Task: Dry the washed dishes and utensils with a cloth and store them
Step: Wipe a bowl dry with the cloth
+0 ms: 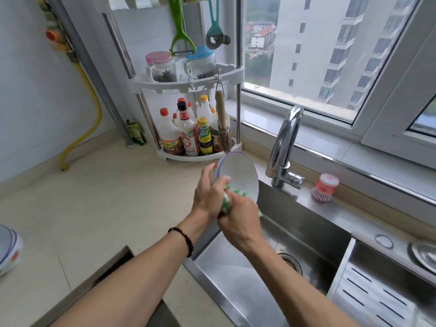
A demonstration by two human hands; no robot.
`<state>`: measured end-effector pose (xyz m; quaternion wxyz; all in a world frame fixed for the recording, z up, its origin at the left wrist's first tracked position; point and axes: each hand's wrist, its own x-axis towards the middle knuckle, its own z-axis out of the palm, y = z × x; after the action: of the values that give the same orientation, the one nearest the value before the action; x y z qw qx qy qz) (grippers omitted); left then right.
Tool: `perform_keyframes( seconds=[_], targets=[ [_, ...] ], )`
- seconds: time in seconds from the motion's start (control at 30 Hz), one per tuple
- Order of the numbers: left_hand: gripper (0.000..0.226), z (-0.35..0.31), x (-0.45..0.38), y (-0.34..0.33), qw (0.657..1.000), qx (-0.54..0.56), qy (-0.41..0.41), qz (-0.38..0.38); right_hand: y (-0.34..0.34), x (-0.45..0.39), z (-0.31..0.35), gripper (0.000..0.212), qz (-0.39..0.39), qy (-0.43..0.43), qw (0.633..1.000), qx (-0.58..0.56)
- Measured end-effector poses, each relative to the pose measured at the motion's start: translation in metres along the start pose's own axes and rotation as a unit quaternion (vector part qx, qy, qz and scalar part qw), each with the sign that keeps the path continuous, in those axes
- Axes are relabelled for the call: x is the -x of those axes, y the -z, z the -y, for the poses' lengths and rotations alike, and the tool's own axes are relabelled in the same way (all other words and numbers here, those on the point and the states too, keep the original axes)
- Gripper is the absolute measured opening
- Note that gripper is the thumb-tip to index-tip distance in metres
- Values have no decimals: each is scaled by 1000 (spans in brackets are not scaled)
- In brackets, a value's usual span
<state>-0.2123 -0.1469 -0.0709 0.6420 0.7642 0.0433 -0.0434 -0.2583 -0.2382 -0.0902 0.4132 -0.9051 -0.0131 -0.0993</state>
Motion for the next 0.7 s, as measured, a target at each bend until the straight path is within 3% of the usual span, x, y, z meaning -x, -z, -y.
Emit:
perform_keyframes(
  seconds=[0.07, 0.13, 0.2, 0.27, 0.33, 0.4, 0.47, 0.5, 0.53, 0.63, 0.7],
  targets=[
    [40, -9, -9, 10, 998, -51, -24, 0, 6, 10, -12, 52, 77, 92, 992, -31],
    [34, -17, -13, 20, 993, -106, -36, 39, 17, 7, -36, 73, 138, 211, 958, 138],
    [32, -20, -9, 16, 991, -123, -51, 25, 22, 0, -37, 79, 158, 184, 948, 207],
    [33, -22, -5, 5, 992, -108, -45, -37, 18, 1, -19, 75, 171, 114, 977, 63],
    [36, -21, -5, 2, 992, -103, -33, -60, 18, 6, -6, 75, 196, 92, 973, -79],
    [36, -20, -9, 6, 992, -125, -23, -25, 21, 5, -27, 76, 211, 131, 968, -21],
    [32, -21, -10, 8, 989, -146, -18, 4, 26, -2, -45, 82, 190, 165, 953, 171],
    [29, -22, -8, 5, 989, -148, -22, -1, 25, -4, -45, 82, 179, 144, 952, 200],
    [30, -22, -6, 1, 988, -149, -22, -19, 21, -4, -38, 78, 176, 119, 961, 175],
    [35, -21, -7, -6, 989, -135, -19, -62, 16, 2, -15, 67, 203, 64, 973, -85],
    [34, -23, -11, -1, 989, -145, -12, -27, 20, 1, -30, 71, 221, 111, 968, -27]
  ],
)
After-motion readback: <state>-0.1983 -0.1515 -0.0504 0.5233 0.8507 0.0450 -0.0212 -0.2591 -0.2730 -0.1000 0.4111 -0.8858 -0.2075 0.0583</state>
